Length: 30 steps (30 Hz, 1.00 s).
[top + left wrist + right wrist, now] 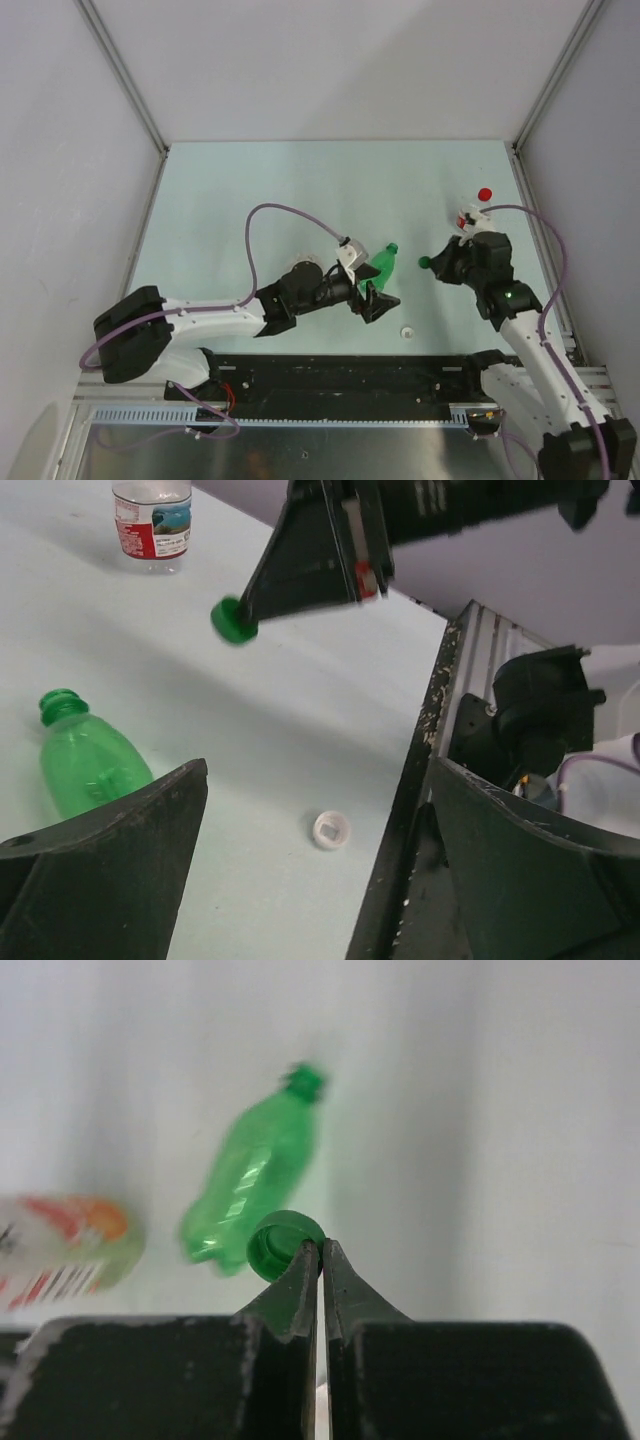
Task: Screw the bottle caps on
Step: Pick up the bottle cap from the center of the board.
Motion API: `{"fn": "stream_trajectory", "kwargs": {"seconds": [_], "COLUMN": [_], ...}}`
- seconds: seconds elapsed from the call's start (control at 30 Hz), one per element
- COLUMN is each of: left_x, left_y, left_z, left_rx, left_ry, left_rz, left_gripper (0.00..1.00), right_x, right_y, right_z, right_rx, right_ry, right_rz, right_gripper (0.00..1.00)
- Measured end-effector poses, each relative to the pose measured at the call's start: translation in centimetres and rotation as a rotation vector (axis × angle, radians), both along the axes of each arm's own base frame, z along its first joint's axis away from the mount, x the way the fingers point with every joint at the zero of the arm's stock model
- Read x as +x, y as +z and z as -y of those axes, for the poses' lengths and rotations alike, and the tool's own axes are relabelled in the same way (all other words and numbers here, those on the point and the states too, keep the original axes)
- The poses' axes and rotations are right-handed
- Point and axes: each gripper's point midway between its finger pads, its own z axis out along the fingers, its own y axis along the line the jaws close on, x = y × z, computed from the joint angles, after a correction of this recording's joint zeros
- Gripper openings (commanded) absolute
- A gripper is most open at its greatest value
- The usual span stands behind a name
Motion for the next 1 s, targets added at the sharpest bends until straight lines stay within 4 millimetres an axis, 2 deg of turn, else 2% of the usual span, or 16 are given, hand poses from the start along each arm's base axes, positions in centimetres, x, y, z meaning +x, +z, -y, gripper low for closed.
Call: {"fn": "stream_trajectory", "kwargs": {"seconds": [0.07, 0.2, 0.27, 0.4, 0.6, 0.67, 0.83, 0.9, 0.93, 1.0], "left_x": [0.0, 0.4, 0.5, 0.7, 1.3, 1.4, 1.1, 1.1, 1.1, 1.1], "left_y": [0.9, 1.7, 1.6, 0.6, -1.1, -1.6, -1.0, -1.0, -1.0, -1.1], "left_z": [0.4, 0.7, 0.7, 0.5, -0.3, -0.6, -0.2, -0.2, -0.2, -0.3], "left_rx": [-0.003, 0.0, 0.012, 0.052, 0.116, 0.134, 0.137, 0.138, 0.139, 0.143], "left_ry": [0.01, 0.037, 0.047, 0.069, 0.129, 0.143, 0.131, 0.13, 0.131, 0.131], "left_rz": [-0.029, -0.071, -0.087, -0.129, -0.159, -0.165, -0.167, -0.172, -0.173, -0.176], "left_gripper": [0.9, 0.79, 0.71, 0.59, 0.48, 0.41, 0.24, 0.09, 0.04, 0.01], "right_x": [-1.3, -4.0, -5.5, -7.4, -7.8, -7.7, -7.7, -7.7, -7.7, -7.8], "right_y": [0.8, 1.9, 2.1, 2.4, 4.2, 4.6, 4.8, 4.9, 4.9, 4.8], "right_z": [-3.4, -8.0, -9.9, -12.3, -12.9, -12.9, -12.8, -12.8, -12.7, -12.7], "right_rx": [-0.001, -0.017, -0.034, -0.064, -0.081, -0.081, -0.089, -0.092, -0.094, -0.102], "right_ry": [0.138, 0.344, 0.434, 0.542, 0.548, 0.544, 0.536, 0.536, 0.538, 0.547], "right_rz": [0.036, 0.095, 0.114, 0.142, 0.184, 0.192, 0.193, 0.193, 0.193, 0.191], "right_gripper": [0.0, 0.0, 0.0, 0.0, 0.0, 0.0, 0.0, 0.0, 0.0, 0.04]}}
